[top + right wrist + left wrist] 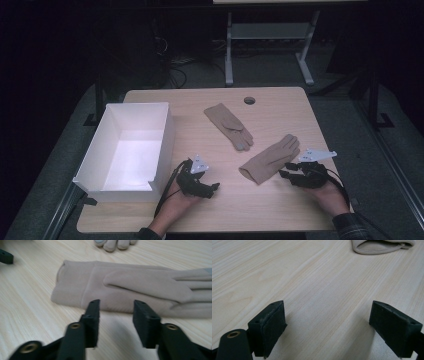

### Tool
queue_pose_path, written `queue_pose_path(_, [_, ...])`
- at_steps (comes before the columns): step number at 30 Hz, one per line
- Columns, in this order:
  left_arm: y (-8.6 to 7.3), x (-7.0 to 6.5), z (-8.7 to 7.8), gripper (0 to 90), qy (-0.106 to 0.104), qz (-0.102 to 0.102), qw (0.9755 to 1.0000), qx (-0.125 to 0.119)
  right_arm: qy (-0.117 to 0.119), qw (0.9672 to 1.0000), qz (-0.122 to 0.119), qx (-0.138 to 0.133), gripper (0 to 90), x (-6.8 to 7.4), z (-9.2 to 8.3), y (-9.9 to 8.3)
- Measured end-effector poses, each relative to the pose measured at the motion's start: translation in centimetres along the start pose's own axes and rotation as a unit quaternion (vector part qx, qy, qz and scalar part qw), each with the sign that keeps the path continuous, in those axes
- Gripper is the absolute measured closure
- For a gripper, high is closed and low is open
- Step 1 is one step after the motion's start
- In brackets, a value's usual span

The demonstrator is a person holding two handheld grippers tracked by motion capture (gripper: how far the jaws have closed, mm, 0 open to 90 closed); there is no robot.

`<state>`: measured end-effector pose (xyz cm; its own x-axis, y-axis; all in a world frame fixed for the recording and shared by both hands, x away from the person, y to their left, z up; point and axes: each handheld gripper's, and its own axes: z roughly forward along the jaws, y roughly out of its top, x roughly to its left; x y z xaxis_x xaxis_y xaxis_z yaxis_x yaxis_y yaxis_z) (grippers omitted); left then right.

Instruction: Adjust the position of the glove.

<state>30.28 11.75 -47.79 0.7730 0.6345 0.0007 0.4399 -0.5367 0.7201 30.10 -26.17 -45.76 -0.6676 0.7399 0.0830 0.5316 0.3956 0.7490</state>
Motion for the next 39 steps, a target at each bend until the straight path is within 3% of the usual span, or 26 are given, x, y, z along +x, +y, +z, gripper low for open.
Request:
queue_pose_path(7, [0.0,0.0,0.0,12.7,-0.001,0.005,1.0,-0.001,0.023,0.9997,0.004,0.0,78.4,0.3,0.6,1.0])
queue_pose_path(10, [0.0,0.0,0.0,12.6,-0.002,0.003,1.0,-0.002,0.026,0.9996,-0.01,-0.001,89.5,0.6,1.1,1.8])
queue_pose_path(17, [0.0,0.0,0.0,12.7,-0.003,0.003,1.0,-0.003,0.039,0.9992,-0.009,0.001,90.0,1.1,2.5,3.2])
queue_pose_path(21, [0.0,0.0,0.0,12.7,-0.002,0.003,1.0,-0.003,0.048,0.9986,-0.024,0.002,90.0,1.6,3.5,3.9])
queue_pose_path(34, [0.0,0.0,0.0,12.6,-0.003,0.004,1.0,-0.002,0.075,0.9969,-0.021,0.012,90.0,3.0,6.0,5.5])
queue_pose_path(39, [0.0,0.0,0.0,12.7,-0.003,0.003,1.0,-0.002,0.083,0.9959,-0.034,0.016,90.0,3.6,7.2,6.3])
